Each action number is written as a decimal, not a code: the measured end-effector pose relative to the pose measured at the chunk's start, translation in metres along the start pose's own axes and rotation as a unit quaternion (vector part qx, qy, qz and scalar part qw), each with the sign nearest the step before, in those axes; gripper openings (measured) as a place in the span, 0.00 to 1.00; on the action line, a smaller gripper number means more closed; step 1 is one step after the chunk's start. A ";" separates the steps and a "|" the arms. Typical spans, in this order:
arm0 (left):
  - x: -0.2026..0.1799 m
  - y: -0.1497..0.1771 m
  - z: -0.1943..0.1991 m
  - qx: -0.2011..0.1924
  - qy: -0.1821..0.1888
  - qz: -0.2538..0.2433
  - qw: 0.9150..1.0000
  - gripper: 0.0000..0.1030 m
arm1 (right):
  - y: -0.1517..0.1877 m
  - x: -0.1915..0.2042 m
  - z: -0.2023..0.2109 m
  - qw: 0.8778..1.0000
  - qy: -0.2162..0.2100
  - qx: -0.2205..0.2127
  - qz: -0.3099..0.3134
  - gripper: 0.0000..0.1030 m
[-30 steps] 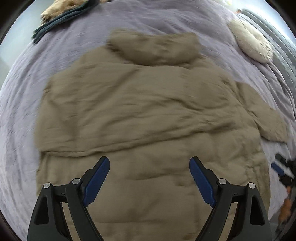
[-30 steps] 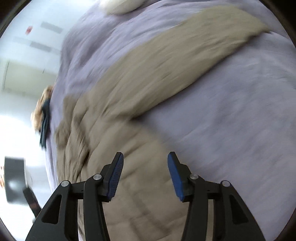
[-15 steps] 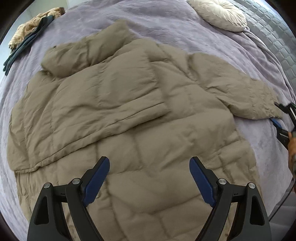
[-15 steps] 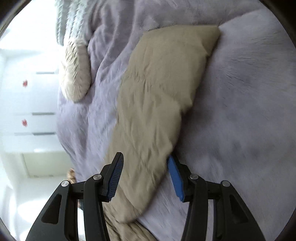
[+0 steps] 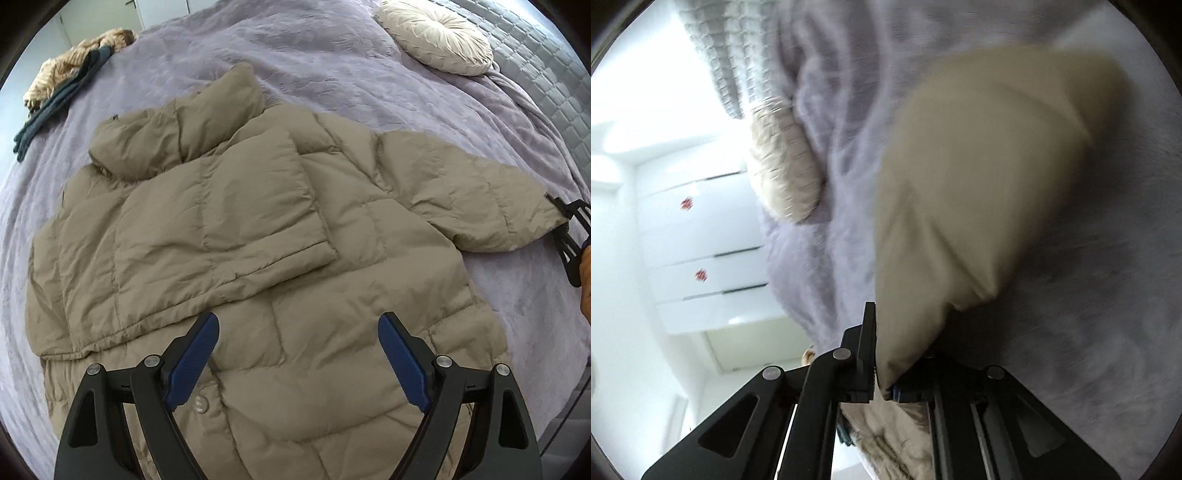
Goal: Fold large clothes
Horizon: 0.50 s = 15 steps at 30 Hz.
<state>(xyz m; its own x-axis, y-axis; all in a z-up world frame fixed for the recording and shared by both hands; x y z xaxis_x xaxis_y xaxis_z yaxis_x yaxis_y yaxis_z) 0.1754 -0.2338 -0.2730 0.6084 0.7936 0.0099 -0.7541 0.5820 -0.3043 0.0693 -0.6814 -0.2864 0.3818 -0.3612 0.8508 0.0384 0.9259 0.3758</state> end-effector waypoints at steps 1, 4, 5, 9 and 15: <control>0.003 0.001 0.001 -0.001 0.004 0.004 1.000 0.86 | 0.006 0.009 0.000 1.000 -0.006 0.006 0.011 0.06; 0.014 0.004 0.004 -0.009 -0.001 0.010 1.000 0.86 | 0.033 0.037 -0.007 0.998 -0.020 0.033 0.051 0.06; 0.019 0.005 0.006 -0.011 -0.004 0.013 1.000 0.86 | 0.044 0.046 -0.011 0.997 -0.020 0.042 0.067 0.06; 0.053 0.012 0.014 -0.021 -0.019 0.046 0.999 0.86 | 0.100 0.081 -0.032 0.985 -0.010 0.085 0.148 0.06; 0.105 0.020 0.028 -0.040 -0.043 0.092 0.994 0.86 | 0.228 0.126 -0.077 0.941 -0.001 0.162 0.296 0.06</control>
<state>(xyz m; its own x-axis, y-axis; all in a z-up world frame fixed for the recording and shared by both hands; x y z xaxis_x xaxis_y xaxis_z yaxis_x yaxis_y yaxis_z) 0.2168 -0.1336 -0.2513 0.4362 0.8994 0.0283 -0.8265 0.4129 -0.3825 0.1977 -0.5070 -0.1217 0.2460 0.2078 0.9467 -0.4654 0.8821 -0.0727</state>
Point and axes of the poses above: each gripper's, at about its wrist camera, not at the fingertips, and z roughly against the way its jaws point, x to its left, y to its underside, the point moved 9 cm from there along -z, roughly the way its jaws point, and after that the axes turned 14 degrees about -z, right-handed, at the moved point
